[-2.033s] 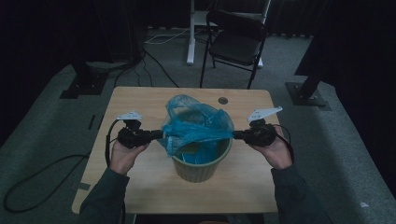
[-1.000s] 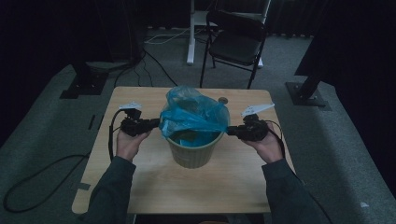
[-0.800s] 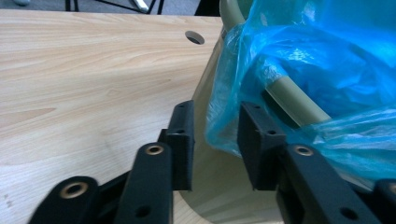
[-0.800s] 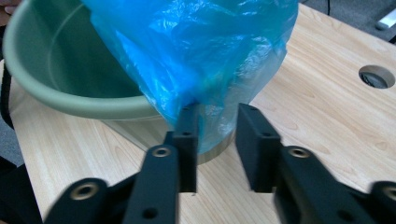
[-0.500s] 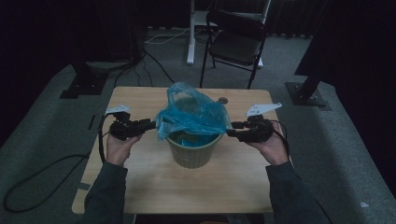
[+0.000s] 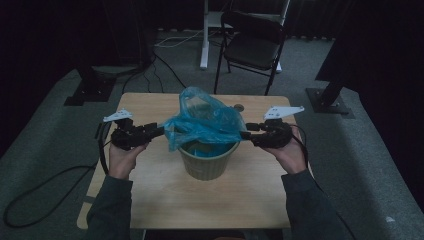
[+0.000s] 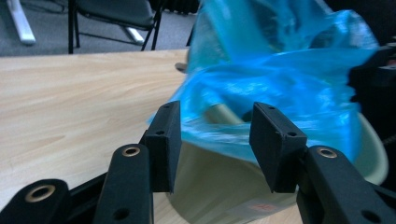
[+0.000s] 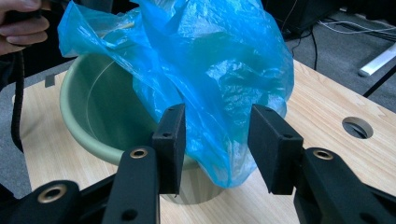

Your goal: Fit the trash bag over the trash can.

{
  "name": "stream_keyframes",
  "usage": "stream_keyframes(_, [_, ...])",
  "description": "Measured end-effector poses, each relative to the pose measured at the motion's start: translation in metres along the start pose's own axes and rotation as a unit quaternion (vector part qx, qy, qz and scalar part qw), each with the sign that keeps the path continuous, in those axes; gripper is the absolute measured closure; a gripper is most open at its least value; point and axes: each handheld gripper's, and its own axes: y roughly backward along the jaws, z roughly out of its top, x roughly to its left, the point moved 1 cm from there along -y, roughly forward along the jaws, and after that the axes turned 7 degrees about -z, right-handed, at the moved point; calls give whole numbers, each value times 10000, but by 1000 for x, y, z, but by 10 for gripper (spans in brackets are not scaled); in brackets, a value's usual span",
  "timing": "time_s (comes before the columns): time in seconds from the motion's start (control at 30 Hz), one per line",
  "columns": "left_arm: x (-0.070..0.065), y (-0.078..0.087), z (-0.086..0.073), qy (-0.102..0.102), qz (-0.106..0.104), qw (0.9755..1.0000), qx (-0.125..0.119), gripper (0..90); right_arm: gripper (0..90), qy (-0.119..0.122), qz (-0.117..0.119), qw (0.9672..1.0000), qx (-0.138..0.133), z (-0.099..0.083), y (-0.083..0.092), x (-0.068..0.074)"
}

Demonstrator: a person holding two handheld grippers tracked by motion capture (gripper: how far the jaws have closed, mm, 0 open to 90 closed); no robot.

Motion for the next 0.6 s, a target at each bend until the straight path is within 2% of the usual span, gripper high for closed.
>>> stream_keyframes(0.03, [0,0,0,0,0,10000,0,533,564,0,0,10000,0,0,0,0])
stream_keyframes(0.07, [-8,2,3,-95,-47,9999,-40,533,564,-2,3,10000,-17,1,0,1])
stream_keyframes(0.2, [-19,4,7,-204,-150,9996,-98,517,561,56,30,10000,-15,5,-3,2])
stream_keyframes(0.43, [-33,0,9,-408,-306,9987,-27,489,543,58,20,10000,34,8,-7,1])
stream_keyframes(0.53, [-42,-1,8,-560,-460,9974,14,469,538,57,20,10000,77,8,-11,1])
stream_keyframes(0.6, [-47,-4,5,-621,-431,9971,97,462,538,85,0,9999,99,9,-13,1])
